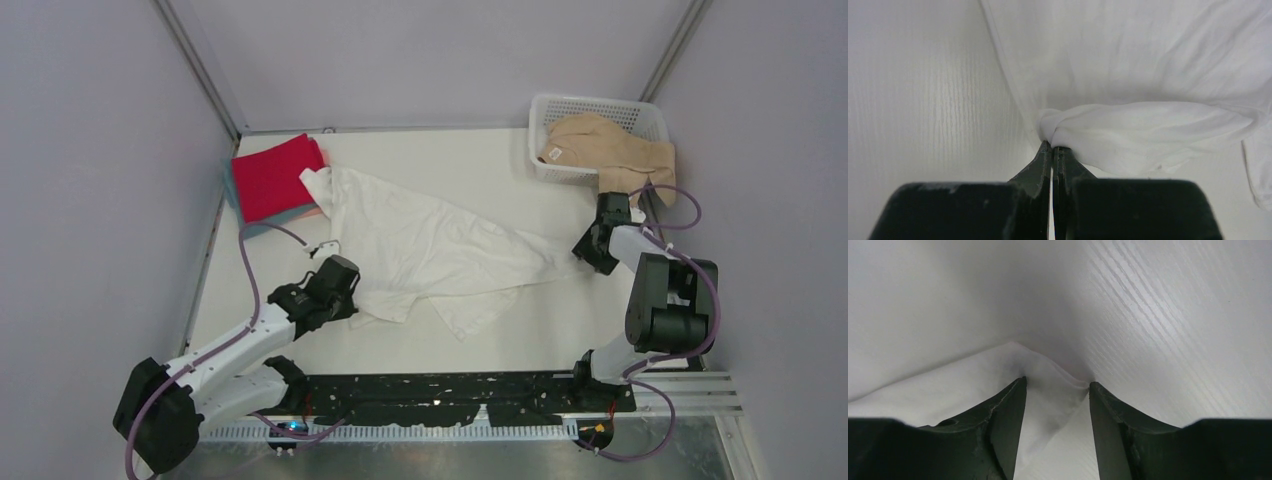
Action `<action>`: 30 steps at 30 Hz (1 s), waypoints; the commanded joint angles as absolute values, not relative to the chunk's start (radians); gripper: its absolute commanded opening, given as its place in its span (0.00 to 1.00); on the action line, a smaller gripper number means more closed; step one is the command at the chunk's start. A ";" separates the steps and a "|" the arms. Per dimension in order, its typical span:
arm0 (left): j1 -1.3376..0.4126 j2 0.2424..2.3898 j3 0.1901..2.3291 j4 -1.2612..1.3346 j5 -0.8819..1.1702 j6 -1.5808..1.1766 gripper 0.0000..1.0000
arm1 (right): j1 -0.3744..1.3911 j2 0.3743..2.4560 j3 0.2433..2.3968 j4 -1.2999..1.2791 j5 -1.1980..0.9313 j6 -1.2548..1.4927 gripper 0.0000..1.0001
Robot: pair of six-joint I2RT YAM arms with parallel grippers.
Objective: Fold and stack the t-shirts
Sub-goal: Flatten out the tshirt
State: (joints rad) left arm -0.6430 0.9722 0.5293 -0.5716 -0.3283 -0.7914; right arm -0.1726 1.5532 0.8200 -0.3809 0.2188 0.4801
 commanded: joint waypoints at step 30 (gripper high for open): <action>-0.631 0.389 1.178 -0.552 -0.660 -0.383 0.00 | -0.177 0.873 1.199 -0.485 -0.082 0.449 0.05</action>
